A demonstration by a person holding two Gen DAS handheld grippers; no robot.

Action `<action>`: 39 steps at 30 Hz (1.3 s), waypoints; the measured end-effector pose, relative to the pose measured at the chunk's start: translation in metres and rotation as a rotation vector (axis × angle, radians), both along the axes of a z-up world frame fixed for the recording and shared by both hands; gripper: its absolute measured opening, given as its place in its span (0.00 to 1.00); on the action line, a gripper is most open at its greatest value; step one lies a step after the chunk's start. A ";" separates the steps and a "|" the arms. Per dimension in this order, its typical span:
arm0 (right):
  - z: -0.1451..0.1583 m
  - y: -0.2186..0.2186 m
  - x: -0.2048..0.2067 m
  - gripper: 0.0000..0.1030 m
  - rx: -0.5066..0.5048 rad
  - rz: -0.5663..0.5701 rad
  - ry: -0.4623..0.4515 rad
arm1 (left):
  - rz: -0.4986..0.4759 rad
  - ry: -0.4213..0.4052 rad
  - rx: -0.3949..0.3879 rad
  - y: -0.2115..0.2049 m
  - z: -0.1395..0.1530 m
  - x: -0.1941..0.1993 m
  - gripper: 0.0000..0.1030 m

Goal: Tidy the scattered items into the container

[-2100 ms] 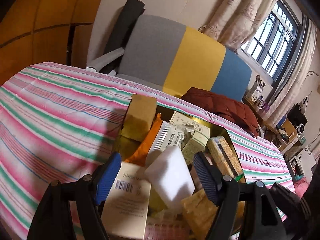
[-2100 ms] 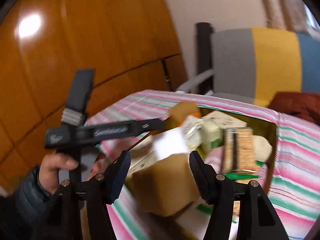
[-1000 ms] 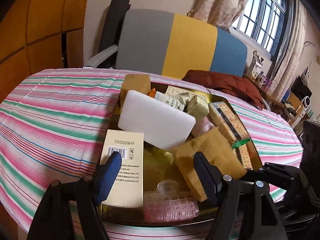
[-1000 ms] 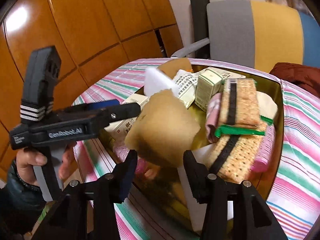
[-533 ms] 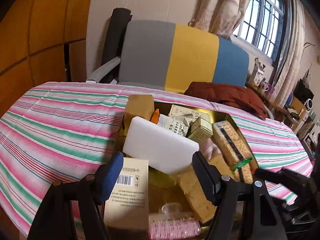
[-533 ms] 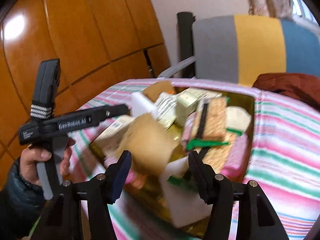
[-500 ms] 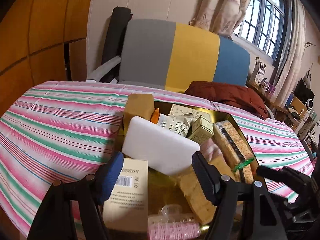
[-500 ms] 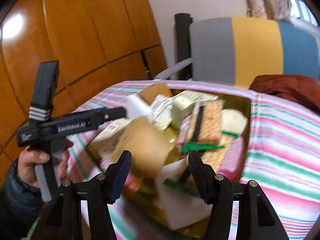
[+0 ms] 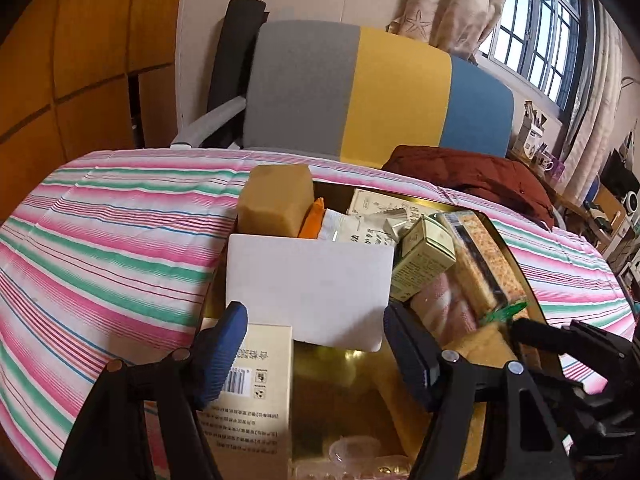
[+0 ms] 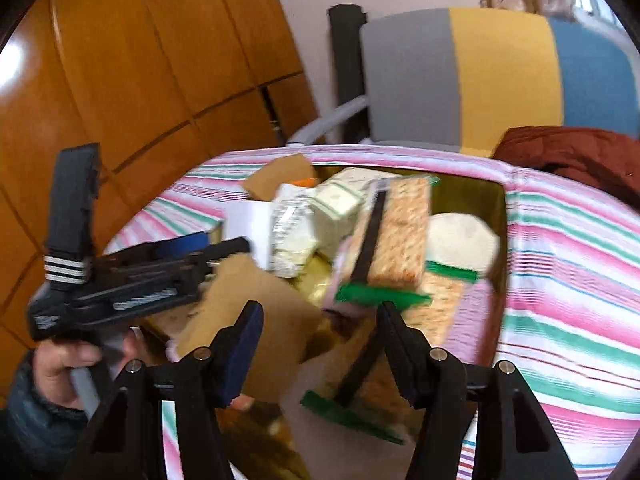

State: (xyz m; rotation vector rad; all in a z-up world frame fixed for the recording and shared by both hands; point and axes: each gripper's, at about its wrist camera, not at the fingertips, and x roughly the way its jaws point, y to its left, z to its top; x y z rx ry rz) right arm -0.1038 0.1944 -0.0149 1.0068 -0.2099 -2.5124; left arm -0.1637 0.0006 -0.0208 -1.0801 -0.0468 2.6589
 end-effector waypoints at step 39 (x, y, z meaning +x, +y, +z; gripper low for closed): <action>-0.004 0.001 0.010 0.65 -0.108 -0.073 -0.050 | 0.056 0.055 -0.047 -0.004 0.003 0.062 0.70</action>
